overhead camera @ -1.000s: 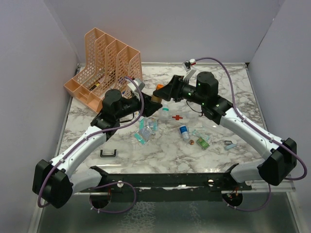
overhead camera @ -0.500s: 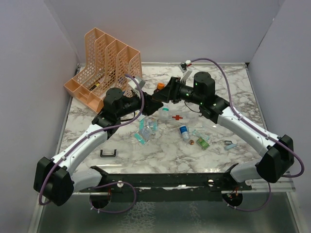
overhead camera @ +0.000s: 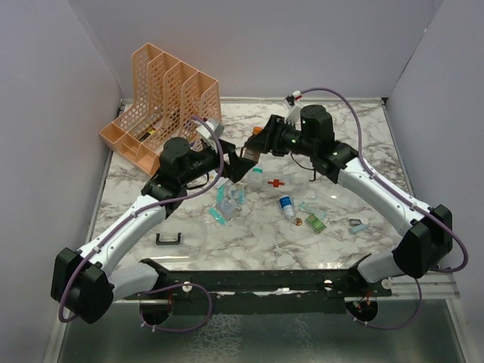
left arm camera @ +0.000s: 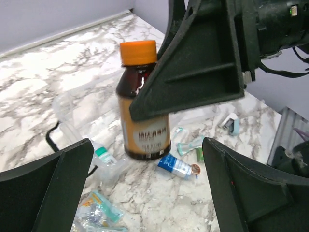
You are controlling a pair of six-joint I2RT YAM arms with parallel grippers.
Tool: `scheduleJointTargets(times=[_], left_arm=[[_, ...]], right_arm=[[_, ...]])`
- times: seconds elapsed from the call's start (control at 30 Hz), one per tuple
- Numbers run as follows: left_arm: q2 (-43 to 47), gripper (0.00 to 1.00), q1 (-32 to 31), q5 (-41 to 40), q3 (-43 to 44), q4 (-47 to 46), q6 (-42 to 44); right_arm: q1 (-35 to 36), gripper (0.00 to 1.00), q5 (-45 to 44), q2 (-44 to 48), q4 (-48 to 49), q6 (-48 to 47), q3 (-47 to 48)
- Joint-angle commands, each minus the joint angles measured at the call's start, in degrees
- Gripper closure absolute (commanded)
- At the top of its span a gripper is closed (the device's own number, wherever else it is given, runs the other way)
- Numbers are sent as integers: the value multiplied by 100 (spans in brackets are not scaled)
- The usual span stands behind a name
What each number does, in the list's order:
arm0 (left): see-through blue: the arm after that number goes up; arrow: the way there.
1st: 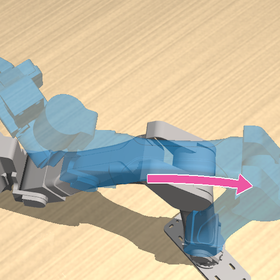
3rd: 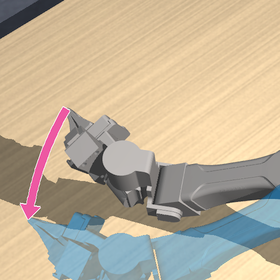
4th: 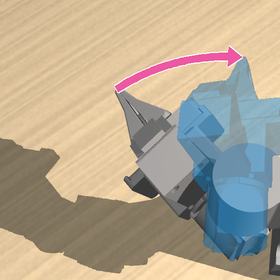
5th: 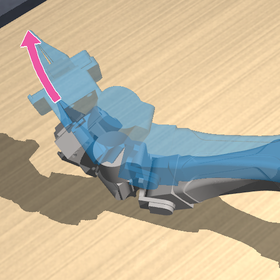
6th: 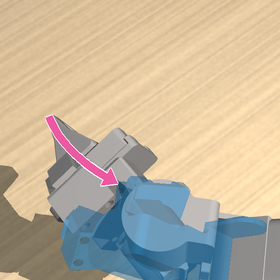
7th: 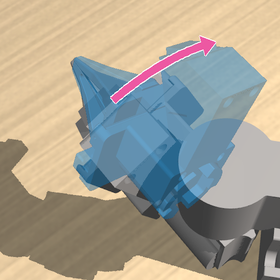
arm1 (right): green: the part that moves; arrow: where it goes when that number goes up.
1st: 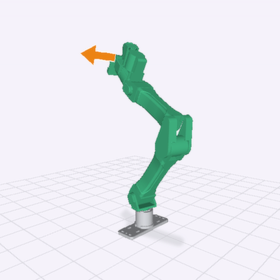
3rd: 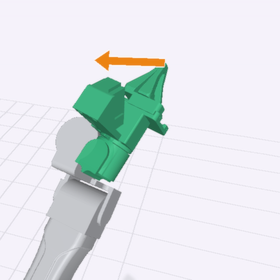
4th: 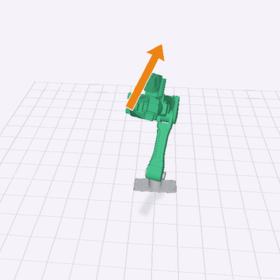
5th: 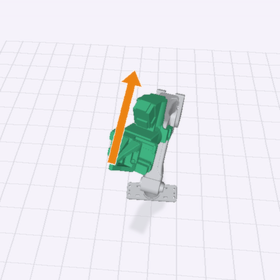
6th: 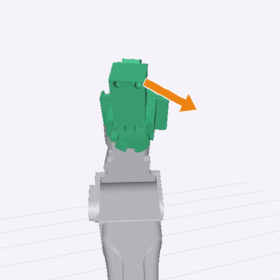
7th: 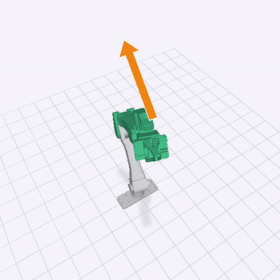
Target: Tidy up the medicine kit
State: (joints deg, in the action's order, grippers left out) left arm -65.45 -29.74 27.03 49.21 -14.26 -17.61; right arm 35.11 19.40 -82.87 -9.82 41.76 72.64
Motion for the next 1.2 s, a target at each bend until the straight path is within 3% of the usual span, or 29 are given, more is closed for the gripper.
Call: scheduleJointTargets(times=[0.0, 0.2, 0.3, 0.43, 0.7, 1.17], left_arm=[[294, 1, 3, -765, -33, 161, 292], [289, 1, 11, -2362, 172, 927, -554], [149, 1, 103, -2711, 440, 1560, -867], [-12, 1, 262, -2696, 601, 2103, -923], [59, 1, 1233, -1793, 101, 2097, -1613], [123, 2, 1262, -1696, -135, 2019, -1476]], right_arm=[[-469, 74, -329, -37, -635, -49, 331], [-1102, 74, -542, -339, -1531, -175, 570], [-1299, 74, -596, -635, -1942, -449, 738], [-1358, 74, -646, -1148, -2433, -782, 1070], [-1360, 74, -218, -2073, -2598, -1017, 1445], [-1191, 74, 167, -3000, -2891, -1038, 1807]])
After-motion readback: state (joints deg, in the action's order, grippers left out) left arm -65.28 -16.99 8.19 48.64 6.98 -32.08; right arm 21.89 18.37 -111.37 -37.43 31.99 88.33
